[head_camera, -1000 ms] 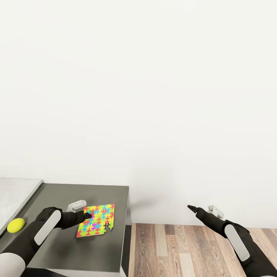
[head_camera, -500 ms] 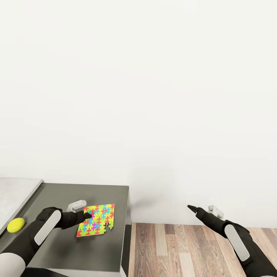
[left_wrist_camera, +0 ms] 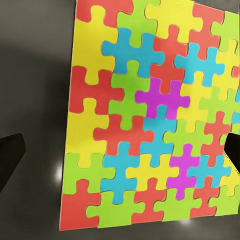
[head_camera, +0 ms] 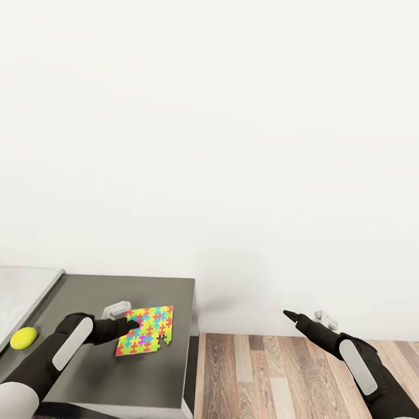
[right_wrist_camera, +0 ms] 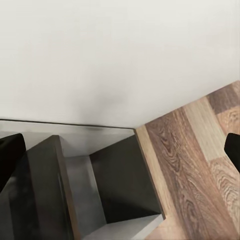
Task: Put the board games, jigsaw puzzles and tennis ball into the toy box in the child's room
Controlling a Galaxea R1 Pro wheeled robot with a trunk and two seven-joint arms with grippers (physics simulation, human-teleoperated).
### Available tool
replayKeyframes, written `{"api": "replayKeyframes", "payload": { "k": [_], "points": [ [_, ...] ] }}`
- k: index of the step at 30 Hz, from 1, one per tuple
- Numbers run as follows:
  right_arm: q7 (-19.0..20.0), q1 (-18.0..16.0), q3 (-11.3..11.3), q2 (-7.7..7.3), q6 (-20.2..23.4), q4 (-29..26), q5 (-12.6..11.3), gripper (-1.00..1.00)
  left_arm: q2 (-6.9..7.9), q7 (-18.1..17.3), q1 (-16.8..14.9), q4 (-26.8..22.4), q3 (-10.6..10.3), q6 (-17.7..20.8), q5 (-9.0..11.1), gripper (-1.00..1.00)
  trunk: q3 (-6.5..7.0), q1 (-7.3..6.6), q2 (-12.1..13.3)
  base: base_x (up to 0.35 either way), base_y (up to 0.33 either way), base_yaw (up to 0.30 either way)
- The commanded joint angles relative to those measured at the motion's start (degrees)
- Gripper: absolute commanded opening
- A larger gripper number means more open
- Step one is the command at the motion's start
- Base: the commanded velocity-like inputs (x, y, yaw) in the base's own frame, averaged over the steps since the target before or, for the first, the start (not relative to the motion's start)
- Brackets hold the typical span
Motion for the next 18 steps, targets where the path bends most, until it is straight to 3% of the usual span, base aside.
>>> {"api": "replayKeyframes", "payload": {
  "k": [1, 7, 18],
  "points": [
    [0.2, 0.0, -0.2, 0.02, 0.4, 0.0, -0.1, 1.00, 0.06, 0.3, 0.0, -0.1, -0.2, -0.4, 0.4, 1.00, -0.14, 0.03, -0.1, 0.005, 0.000, 0.000],
    [0.2, 0.0, -0.2, 0.02, 0.4, 0.0, -0.1, 1.00, 0.05, 0.3, 0.0, -0.1, -0.2, -2.8, 0.5, 1.00, -0.24, 0.03, -0.1, 0.042, 0.000, 0.000],
    [0.1, 0.0, -0.1, 0.25, 0.4, 0.0, -0.1, 1.00, 0.13, 0.3, 0.0, -0.1, -0.2, -3.4, 0.5, 1.00, -0.37, 0.03, -0.1, 0.058, 0.000, 0.000]
  ]
}}
